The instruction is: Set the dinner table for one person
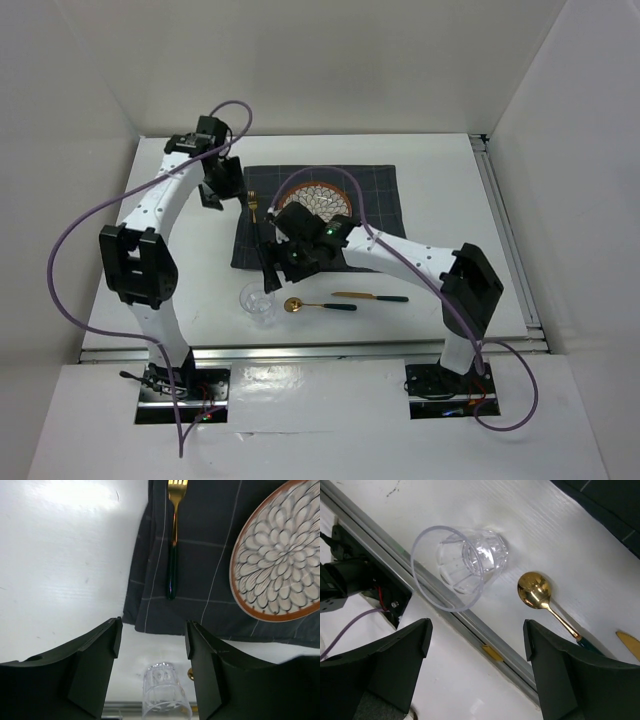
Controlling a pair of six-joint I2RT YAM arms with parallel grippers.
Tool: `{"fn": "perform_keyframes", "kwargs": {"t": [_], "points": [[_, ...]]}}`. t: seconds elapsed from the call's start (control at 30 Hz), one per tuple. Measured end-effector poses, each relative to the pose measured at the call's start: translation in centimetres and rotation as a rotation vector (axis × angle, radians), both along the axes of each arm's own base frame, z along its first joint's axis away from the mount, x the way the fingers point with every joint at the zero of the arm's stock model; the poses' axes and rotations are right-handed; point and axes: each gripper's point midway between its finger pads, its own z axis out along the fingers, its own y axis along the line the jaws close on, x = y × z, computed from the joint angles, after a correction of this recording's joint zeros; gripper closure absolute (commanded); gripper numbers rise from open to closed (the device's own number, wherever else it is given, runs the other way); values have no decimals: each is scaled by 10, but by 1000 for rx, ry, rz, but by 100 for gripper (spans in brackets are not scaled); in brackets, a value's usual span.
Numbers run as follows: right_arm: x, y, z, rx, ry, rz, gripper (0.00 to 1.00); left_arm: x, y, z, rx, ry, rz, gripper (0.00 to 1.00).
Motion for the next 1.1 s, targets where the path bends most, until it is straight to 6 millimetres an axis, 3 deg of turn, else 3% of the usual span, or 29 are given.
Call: {"fn": "perform_keyframes", "kwargs": {"t": [0.13,0.33,0.47,0.5,0.67,0.8,0.87,0.97,1.1], "points": [[3,18,4,15,-6,5,15,-20,-6,-34,-9,111,1,28],[-6,33,-28,-48,18,35,18,-14,11,-18,-26,56,65,30],[-5,33,-47,-90,27,37,36,-18,27,0,-33,2,113,31],[-5,32,-49,-95,25,37,54,-20,30,5,-36,-11,131,31],[2,30,-50,-113,-7,27,98,-25,48,21,-38,-56,182,32],[14,28,-32,-132,-35,-7,100,-25,55,29,-40,-78,201,32],[29,27,-14,-124,-66,-38,100,-24,56,32,-43,-87,202,31],[72,13,16,-97,-110,-133,100,-24,54,36,-54,-90,192,30],[157,-55,42,-123,-165,-384,100,-23,50,42,-73,-102,180,29]]}}
